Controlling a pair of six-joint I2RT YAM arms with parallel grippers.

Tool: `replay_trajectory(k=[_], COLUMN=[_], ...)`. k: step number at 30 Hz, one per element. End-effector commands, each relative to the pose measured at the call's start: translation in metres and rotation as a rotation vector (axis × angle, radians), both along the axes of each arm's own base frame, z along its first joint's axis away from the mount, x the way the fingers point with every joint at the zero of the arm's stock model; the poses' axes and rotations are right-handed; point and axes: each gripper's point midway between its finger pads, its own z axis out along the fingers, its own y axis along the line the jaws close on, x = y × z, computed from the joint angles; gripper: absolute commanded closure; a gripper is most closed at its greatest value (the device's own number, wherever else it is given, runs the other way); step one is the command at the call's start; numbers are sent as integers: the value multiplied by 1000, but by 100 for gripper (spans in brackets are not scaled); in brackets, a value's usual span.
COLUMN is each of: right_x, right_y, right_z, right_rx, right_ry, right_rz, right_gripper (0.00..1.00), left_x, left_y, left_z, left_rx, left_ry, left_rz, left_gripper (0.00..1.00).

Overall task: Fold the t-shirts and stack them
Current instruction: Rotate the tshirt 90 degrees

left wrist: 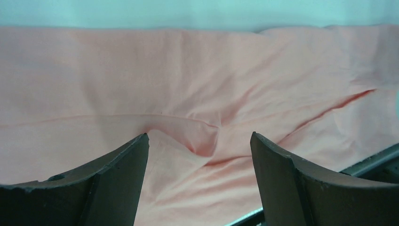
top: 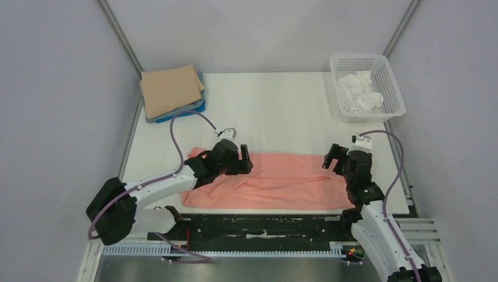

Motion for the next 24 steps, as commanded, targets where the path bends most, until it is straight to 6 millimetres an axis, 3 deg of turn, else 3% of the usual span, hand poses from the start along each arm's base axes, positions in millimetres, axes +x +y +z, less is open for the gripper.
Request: replay_trajectory(k=[1, 6, 12, 18, 24], right_x=[9, 7, 6, 6, 8], right_y=[21, 18, 17, 15, 28], right_z=[5, 0, -4, -5, 4], right_rx=[45, 33, 39, 31, 35], right_ry=[-41, -13, -3, 7, -21], right_rz=[100, 76, 68, 62, 147], right_gripper=[2, 2, 2, 2, 2], left_x=[24, 5, -46, -83, -144], left_y=[-15, -26, -41, -25, -44], left_z=[-14, -40, -26, -31, -30], left_rx=[51, 76, -17, 46, -40], left_ry=[-26, 96, 92, 129, 185], left_rz=[-2, -87, -199, -245, -507], left_gripper=[15, 15, 15, 14, 14])
